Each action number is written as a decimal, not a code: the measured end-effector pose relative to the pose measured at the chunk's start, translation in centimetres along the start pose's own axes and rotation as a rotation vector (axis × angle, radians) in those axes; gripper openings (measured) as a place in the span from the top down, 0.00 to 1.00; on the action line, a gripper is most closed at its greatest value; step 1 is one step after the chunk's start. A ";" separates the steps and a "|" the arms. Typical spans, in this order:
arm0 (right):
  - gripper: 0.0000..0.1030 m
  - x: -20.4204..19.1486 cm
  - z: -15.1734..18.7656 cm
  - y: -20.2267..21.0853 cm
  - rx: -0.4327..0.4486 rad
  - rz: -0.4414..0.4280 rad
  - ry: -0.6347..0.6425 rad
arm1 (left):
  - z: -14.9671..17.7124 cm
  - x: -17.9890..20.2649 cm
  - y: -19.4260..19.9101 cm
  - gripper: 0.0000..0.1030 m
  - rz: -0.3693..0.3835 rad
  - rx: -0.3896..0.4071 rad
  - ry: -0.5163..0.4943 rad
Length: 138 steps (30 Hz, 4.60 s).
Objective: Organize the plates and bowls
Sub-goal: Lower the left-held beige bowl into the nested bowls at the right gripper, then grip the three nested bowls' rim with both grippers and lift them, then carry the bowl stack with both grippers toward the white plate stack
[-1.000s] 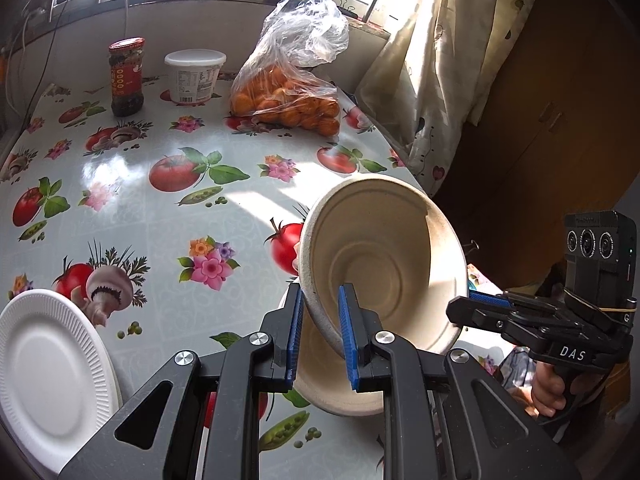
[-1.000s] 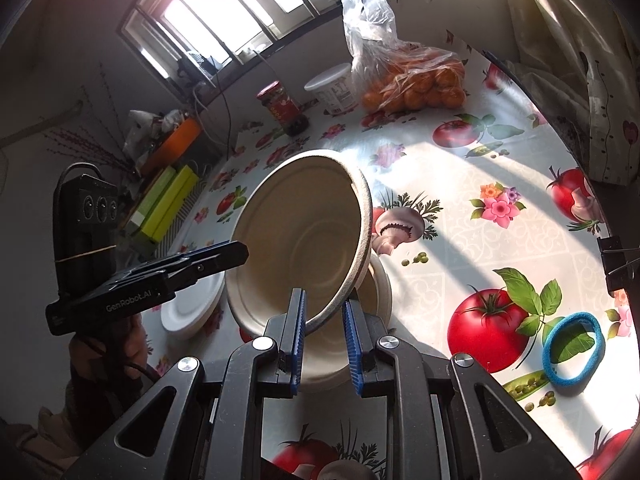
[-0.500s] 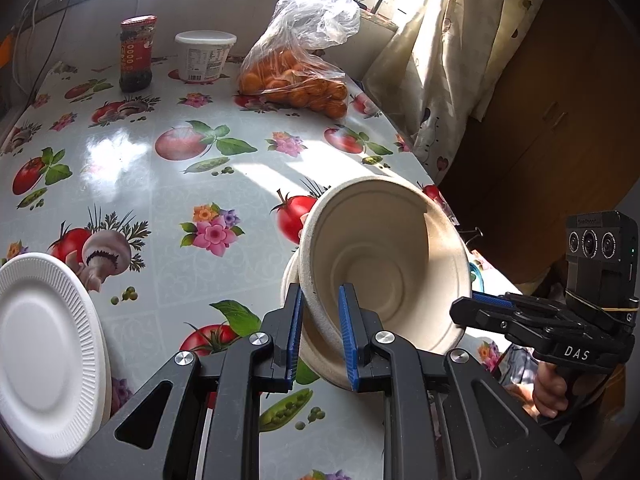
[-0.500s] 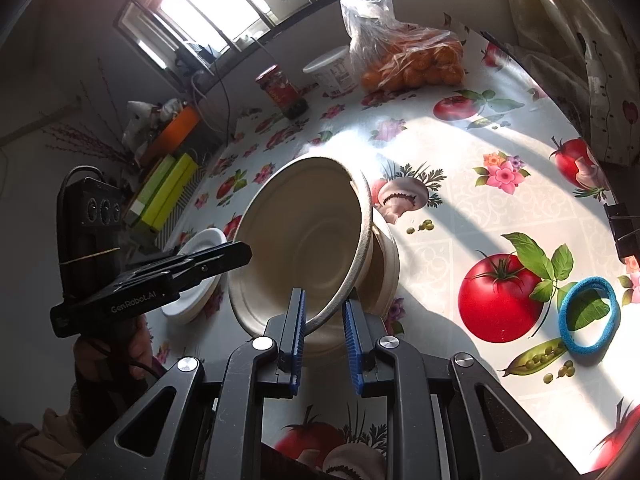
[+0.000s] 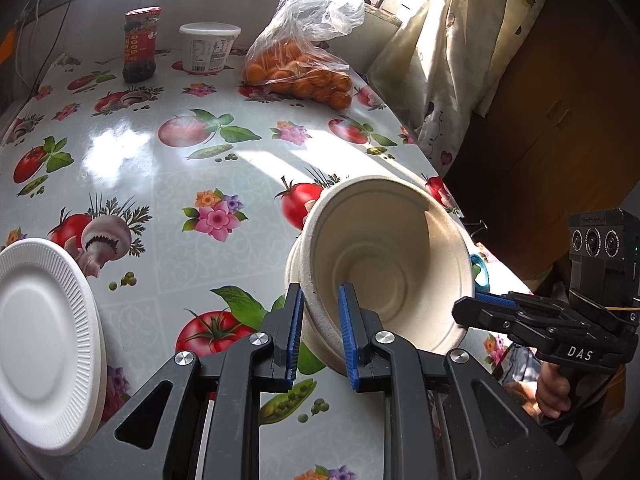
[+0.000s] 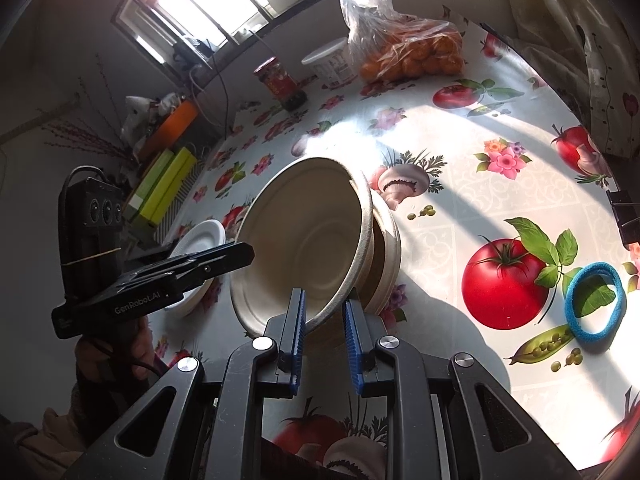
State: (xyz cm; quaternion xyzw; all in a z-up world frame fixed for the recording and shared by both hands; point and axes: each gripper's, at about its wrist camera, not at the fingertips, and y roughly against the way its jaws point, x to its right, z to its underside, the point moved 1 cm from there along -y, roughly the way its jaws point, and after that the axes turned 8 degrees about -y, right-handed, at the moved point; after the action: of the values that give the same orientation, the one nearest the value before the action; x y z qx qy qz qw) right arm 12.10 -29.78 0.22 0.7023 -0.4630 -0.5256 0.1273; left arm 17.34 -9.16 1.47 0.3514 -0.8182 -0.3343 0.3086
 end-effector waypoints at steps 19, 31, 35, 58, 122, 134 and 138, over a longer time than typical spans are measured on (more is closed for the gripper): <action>0.81 -0.3 0.3 -0.2 0.008 0.032 0.023 | 0.4 0.1 0.0 0.82 -0.012 -0.004 -0.004; 0.80 -0.3 0.2 0.0 0.009 0.052 0.036 | 0.4 0.1 -0.3 0.82 -0.012 -0.010 0.004; 0.79 -0.3 0.2 -0.1 0.010 0.053 0.036 | 0.4 0.2 -0.4 0.82 -0.013 -0.012 0.002; 0.67 -0.7 0.3 0.0 0.015 0.070 0.054 | 0.6 0.1 -0.6 0.79 -0.047 -0.017 -0.010; 0.50 0.3 -0.4 -0.5 0.139 0.161 0.112 | 2.2 0.3 0.1 0.62 -0.134 0.103 0.012; 0.51 0.3 -0.4 -1.4 0.112 0.143 0.123 | 1.8 0.6 -1.3 0.62 -0.110 0.071 0.011; 0.56 0.6 -0.4 -1.6 0.109 0.146 0.110 | 1.8 0.6 -1.4 0.62 -0.103 0.063 0.011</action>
State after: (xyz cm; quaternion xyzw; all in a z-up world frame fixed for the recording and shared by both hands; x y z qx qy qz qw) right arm 13.26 -29.45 -1.06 0.7003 -0.5333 -0.4496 0.1521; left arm 16.18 -9.74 -0.54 0.4044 -0.8075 -0.3217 0.2844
